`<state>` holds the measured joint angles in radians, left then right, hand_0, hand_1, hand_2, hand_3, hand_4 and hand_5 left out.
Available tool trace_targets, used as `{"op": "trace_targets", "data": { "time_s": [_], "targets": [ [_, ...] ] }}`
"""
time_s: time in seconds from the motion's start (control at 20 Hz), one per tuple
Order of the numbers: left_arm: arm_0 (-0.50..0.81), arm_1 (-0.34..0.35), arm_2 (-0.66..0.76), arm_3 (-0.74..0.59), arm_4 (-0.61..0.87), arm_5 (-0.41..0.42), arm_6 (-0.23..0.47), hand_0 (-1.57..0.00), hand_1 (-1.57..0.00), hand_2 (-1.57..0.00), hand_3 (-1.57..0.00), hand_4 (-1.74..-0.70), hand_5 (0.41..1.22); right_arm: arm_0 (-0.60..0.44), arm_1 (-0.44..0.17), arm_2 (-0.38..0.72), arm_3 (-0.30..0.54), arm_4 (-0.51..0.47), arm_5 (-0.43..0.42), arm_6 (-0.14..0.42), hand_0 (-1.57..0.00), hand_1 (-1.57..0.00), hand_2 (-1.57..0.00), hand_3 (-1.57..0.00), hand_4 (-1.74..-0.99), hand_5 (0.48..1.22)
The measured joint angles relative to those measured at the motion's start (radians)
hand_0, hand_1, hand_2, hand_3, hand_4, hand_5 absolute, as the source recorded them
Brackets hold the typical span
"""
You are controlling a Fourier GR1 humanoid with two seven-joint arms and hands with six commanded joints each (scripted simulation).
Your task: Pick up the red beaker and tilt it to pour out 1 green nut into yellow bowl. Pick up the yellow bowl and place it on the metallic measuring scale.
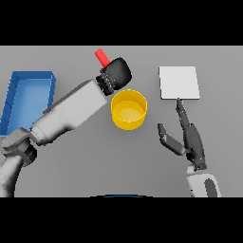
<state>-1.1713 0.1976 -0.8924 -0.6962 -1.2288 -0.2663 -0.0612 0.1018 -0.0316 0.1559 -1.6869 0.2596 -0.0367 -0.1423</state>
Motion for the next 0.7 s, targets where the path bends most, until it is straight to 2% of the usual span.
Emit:
{"op": "trace_targets", "data": {
  "time_s": [0.05,0.2,0.3,0.5,0.7],
  "targets": [
    [0.003,0.006,-0.018,-0.008,-0.014,0.003,0.004,-1.57,-1.57,-1.57,-1.57,-1.74,1.221,0.004,-0.002,-0.001,-0.001,0.005,-0.006,-0.011,0.0,0.0,0.0,0.0,-1.053,0.697],
    [-0.004,-0.002,-0.074,-0.018,-0.058,0.026,0.014,-1.57,-1.57,-1.57,-1.57,-1.74,1.221,-0.002,-0.002,-0.006,-0.001,0.022,-0.027,0.008,0.0,0.0,0.0,0.0,-1.076,0.678],
    [-0.021,-0.007,-0.119,-0.018,-0.09,-0.005,0.011,-1.57,-1.57,-1.57,-1.57,-1.73,1.221,-0.006,-0.002,-0.003,0.002,0.035,-0.033,0.006,0.0,0.0,0.0,0.0,-1.082,0.677],
    [-0.088,-0.025,-0.199,0.031,-0.142,-0.013,-0.049,-1.57,-1.57,-1.57,-1.57,-1.73,1.221,-0.019,0.005,-0.001,0.018,0.037,-0.039,-0.009,0.0,0.0,0.0,0.0,-1.061,0.671],
    [-0.137,-0.063,-0.253,0.065,-0.173,-0.043,-0.06,-1.57,-1.57,-1.57,-1.57,-1.73,1.221,-0.015,0.001,0.002,0.008,0.045,-0.04,-0.015,0.0,0.0,0.0,0.0,-1.041,0.683]
  ]
}}
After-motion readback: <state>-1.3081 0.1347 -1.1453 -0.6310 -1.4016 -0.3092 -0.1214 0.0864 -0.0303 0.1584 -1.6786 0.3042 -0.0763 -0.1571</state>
